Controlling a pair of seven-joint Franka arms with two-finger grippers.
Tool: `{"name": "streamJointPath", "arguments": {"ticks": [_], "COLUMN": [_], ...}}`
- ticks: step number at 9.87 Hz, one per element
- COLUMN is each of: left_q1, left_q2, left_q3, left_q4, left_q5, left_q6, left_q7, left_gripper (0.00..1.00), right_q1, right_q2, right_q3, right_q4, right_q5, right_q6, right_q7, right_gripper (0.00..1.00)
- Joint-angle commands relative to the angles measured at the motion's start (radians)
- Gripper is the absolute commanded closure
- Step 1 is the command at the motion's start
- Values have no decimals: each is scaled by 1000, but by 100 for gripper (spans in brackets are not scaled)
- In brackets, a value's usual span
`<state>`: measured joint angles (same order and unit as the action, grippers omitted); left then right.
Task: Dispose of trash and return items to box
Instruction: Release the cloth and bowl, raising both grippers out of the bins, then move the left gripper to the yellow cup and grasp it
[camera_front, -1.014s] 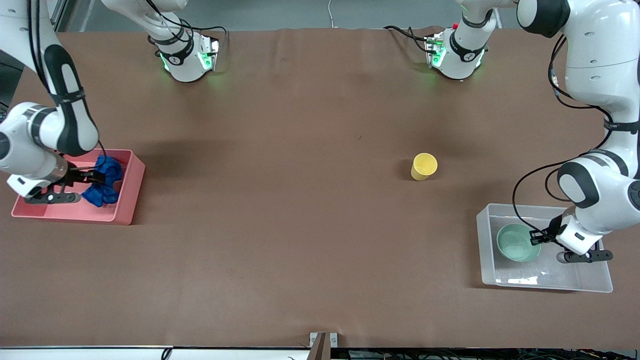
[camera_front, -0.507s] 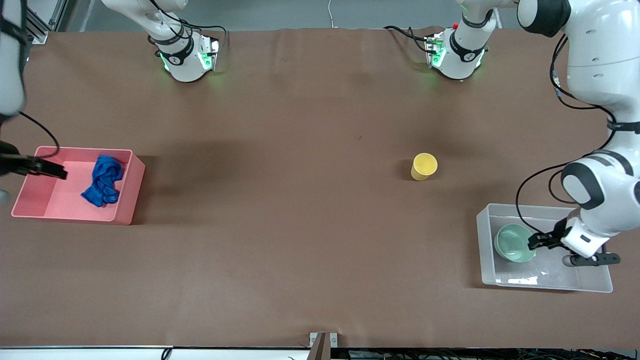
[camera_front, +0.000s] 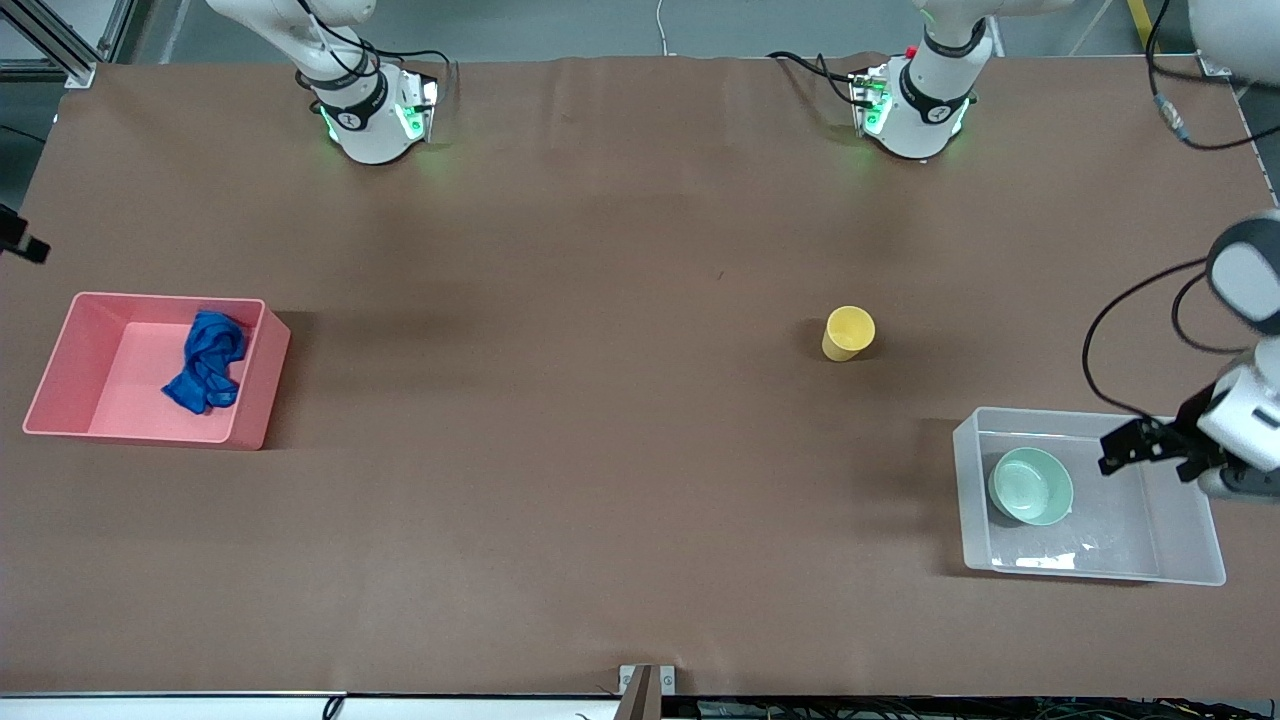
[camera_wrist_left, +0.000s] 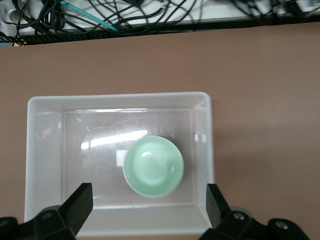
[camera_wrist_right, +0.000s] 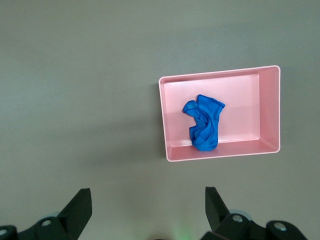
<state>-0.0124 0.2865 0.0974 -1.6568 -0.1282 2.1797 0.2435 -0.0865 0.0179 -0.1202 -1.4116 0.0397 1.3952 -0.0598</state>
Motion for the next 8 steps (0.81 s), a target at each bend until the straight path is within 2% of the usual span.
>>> {"name": "streamJointPath", "arguments": {"ticks": [1,2,4,6,8], "left_q1": [3,3,3,0,-1], "left_q2": [-215,-289,-337,-314,-212], "left_q3": [-63,-115,-203,-270,-324], "left_q4": [-260,-350,-463,-535,-543], "left_q5": [24,47,110,111,111], "left_q6": [-4,-5,-5,17,79], "left_q7": [-73,-132,-193,-196,-196], "left_gripper": [0,0,0,0,0], "right_q1": [-13,-7,10,13,22], "right_q2": [-55,-59,-55,-53,-53], "right_q3": [22,24,22,24,24], "right_q4": [-82,-90,-86,-86,-86], "right_q5": [5,5,-10,-55,-64], "right_q6": [25,40,45,45,53], "right_q7": [6,5,5,3,5], "right_gripper": [0,0,0,0,0]}}
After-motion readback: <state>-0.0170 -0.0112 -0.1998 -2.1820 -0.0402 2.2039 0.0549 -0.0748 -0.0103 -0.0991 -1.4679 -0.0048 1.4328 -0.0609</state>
